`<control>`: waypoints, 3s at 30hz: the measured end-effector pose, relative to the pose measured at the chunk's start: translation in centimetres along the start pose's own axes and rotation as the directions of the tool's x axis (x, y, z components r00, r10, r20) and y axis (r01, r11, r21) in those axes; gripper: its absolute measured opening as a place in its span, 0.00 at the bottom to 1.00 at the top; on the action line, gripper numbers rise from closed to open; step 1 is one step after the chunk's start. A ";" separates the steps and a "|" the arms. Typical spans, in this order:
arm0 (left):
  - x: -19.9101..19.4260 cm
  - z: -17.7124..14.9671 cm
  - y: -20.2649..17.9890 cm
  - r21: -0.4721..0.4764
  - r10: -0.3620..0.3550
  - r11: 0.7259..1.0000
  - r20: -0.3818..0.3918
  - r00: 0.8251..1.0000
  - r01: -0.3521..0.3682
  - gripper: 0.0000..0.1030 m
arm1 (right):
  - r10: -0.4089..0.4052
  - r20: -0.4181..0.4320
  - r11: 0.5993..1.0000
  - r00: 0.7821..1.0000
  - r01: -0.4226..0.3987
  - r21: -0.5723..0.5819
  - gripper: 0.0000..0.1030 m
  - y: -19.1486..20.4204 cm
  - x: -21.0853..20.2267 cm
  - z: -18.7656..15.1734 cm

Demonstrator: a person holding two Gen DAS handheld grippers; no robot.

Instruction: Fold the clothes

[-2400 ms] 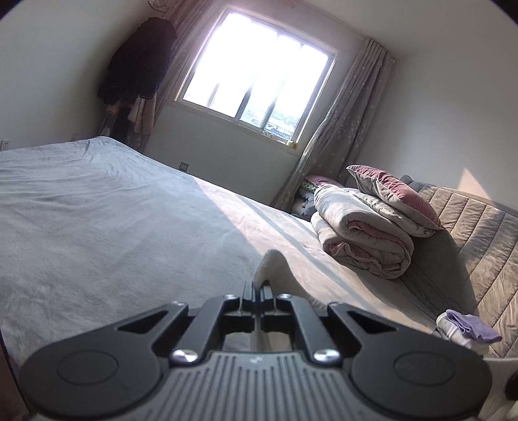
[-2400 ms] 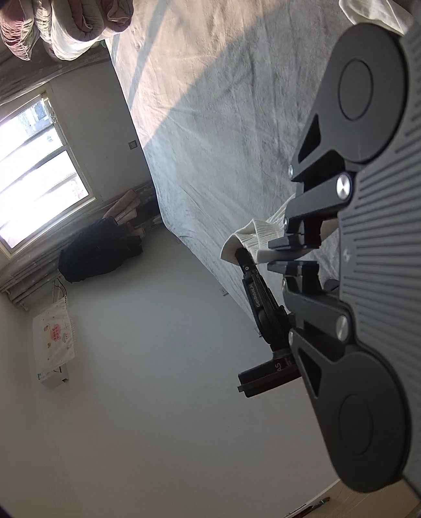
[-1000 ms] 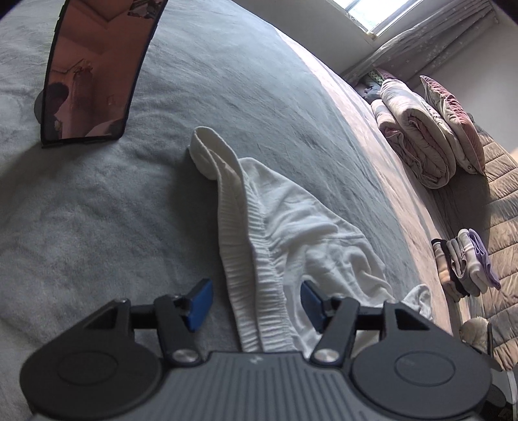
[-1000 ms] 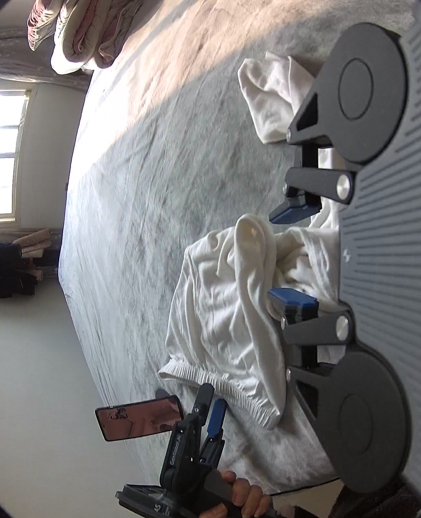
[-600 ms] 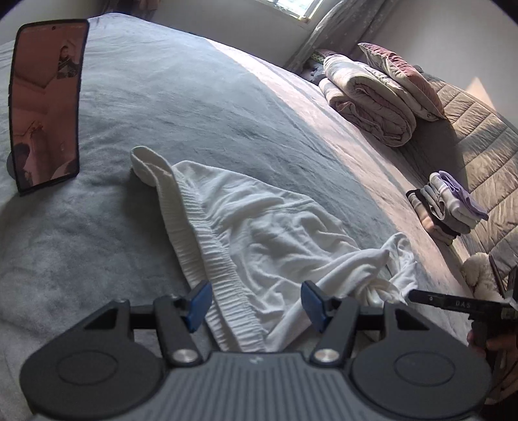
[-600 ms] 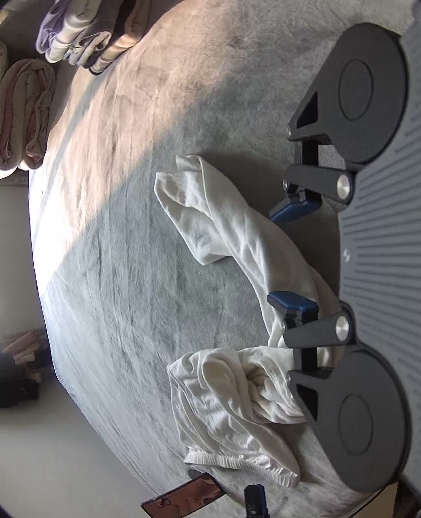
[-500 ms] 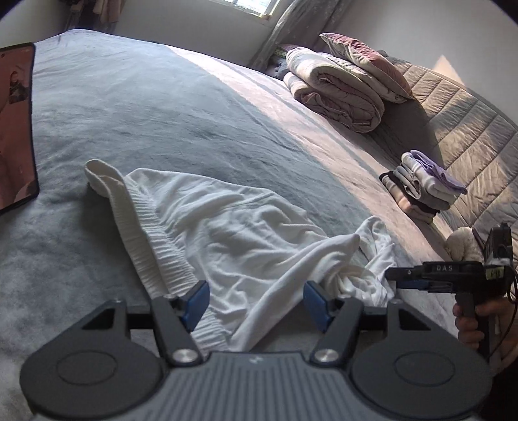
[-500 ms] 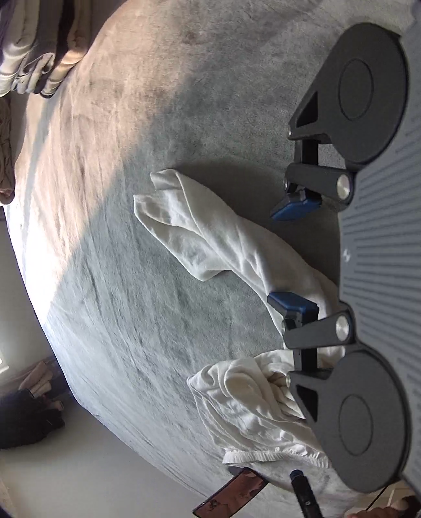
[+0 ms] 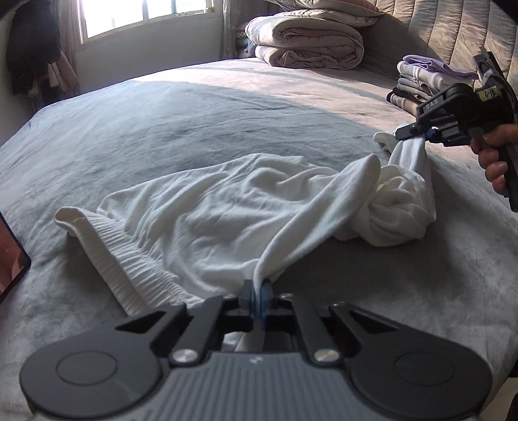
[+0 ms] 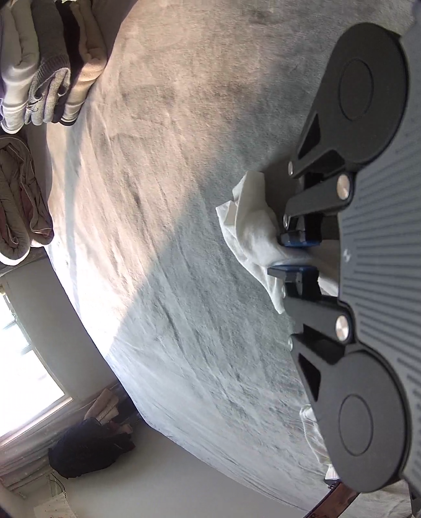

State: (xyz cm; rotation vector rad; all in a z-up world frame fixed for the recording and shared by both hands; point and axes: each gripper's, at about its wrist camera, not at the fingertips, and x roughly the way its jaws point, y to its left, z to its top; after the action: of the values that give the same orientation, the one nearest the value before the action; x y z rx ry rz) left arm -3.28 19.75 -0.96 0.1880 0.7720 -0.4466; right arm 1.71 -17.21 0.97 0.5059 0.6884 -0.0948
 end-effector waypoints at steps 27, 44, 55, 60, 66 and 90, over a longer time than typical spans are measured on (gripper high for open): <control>-3.7 -1.3 11.2 -0.522 -0.123 0.833 0.151 0.981 0.184 0.66 | -0.077 0.082 0.976 0.994 0.092 -0.196 0.58 -3.8 -2.6 3.2; 2.6 3.1 14.4 -0.779 0.238 0.611 0.011 0.971 -0.141 0.54 | 0.219 -0.180 0.891 0.959 -0.272 -0.362 0.58 10.7 1.6 -1.5; 2.3 2.6 14.6 -0.759 0.228 0.635 0.005 0.974 -0.144 0.08 | 0.262 -0.303 0.808 0.916 -0.380 -0.450 0.13 16.1 4.6 -5.4; 0.4 1.5 14.9 -0.778 0.171 0.626 0.076 0.982 -0.049 0.07 | 0.336 -0.268 0.777 0.903 -0.427 -0.462 0.10 15.4 0.9 -5.8; -2.0 -0.9 15.3 -0.765 0.052 0.642 0.117 0.992 0.057 0.07 | 0.389 -0.303 0.717 0.870 -0.492 -0.494 0.10 14.3 -4.5 -7.9; -3.5 -4.6 17.7 -0.776 -0.031 0.626 0.076 0.997 0.078 0.20 | 0.263 -0.305 0.665 0.915 -0.401 -0.630 0.44 15.6 -3.1 -8.2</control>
State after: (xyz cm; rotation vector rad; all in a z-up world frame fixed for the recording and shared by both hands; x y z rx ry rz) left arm -0.34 38.07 -1.68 -0.6791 0.8569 -0.1333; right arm -1.64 0.07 3.99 -0.0933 0.7485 0.5599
